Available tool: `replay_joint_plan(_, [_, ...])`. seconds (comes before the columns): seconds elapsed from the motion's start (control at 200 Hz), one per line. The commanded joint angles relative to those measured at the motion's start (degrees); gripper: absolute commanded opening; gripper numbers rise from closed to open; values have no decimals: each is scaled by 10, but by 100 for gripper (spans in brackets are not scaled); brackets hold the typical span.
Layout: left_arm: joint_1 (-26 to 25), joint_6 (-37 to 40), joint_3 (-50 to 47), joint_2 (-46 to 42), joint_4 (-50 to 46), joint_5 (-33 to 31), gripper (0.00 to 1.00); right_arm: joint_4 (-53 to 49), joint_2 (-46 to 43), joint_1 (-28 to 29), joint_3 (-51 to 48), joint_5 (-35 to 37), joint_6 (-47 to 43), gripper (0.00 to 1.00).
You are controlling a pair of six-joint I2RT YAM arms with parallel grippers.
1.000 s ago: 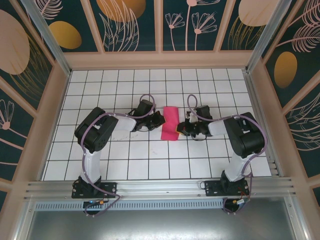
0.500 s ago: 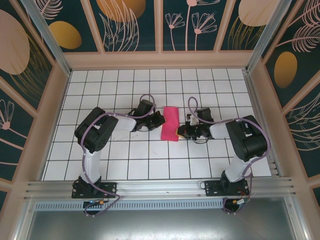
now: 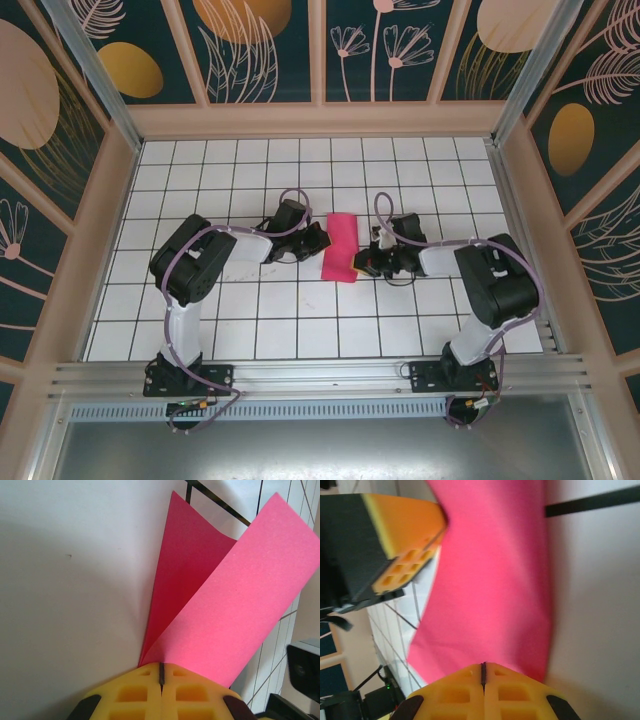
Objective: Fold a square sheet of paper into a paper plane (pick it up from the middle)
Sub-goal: Fold the square sheet of paper in half at the center of the table.
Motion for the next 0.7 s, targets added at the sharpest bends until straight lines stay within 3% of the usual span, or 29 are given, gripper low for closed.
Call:
replay_joint_plan(0.0, [-3,12,-3,29,-38,-13,0,18,-5,6,-5,-30,3,0])
replay_joint_plan(0.355, [-3,12,-4,29,-35,-12,0,-6,36,12,-27,14,-19,0])
replay_joint_plan(0.695, [-3,11,-4,30,-35,-13,0,6,-25,20,-14,-34,-14,0])
